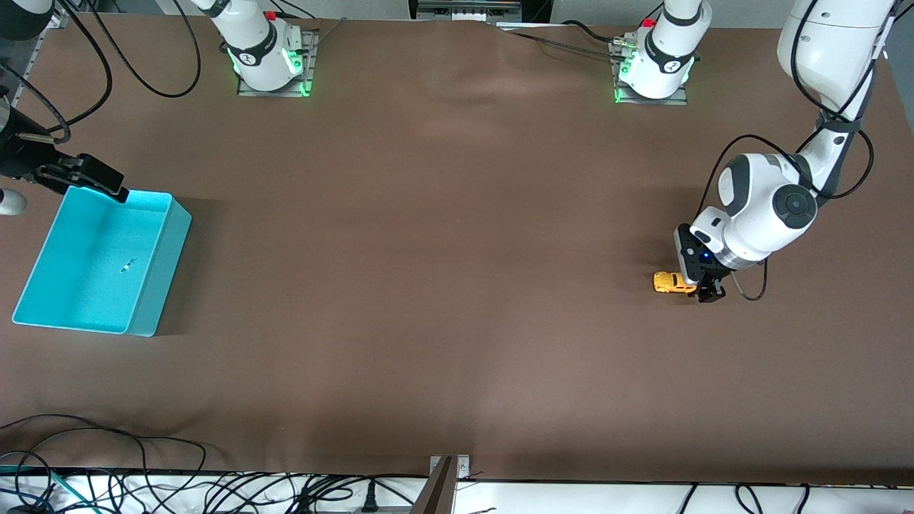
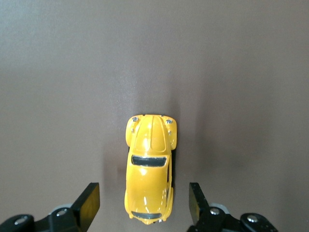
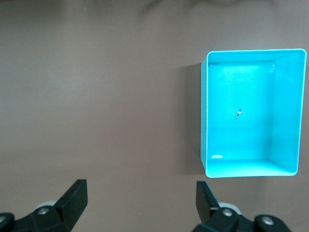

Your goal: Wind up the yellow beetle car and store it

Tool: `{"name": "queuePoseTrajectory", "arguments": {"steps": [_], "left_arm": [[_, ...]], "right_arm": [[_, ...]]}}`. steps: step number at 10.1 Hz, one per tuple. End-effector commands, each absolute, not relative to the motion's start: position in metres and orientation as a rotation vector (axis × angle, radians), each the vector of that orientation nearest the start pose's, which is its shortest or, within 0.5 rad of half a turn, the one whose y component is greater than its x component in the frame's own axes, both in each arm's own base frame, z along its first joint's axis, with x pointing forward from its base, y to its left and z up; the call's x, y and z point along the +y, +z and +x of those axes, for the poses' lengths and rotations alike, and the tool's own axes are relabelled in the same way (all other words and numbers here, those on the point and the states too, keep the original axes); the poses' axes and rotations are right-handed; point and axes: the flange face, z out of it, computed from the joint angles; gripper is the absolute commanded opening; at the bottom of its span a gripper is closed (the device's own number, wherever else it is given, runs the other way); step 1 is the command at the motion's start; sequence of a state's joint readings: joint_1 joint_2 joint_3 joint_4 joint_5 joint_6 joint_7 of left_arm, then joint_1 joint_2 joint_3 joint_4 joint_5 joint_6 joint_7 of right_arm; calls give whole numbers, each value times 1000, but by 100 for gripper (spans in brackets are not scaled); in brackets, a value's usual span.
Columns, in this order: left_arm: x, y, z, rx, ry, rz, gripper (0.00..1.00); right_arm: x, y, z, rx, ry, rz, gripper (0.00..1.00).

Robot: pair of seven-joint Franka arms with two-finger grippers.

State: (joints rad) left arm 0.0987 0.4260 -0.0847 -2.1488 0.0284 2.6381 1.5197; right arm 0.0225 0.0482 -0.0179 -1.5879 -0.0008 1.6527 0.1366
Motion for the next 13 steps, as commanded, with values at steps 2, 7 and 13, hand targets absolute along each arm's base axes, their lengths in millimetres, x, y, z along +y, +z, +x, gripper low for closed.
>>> {"name": "queuePoseTrajectory", "arguments": {"steps": [2, 7, 13], "left_arm": [[8, 197, 582, 2165, -105, -2217, 83], [8, 192, 581, 2167, -107, -2208, 4], [-23, 203, 582, 2223, -133, -2173, 3]], "right_arm": [[9, 593, 581, 186, 6, -3125, 100], [4, 594, 582, 205, -4, -3124, 100], [6, 591, 583, 198, 6, -3123, 100]]}}
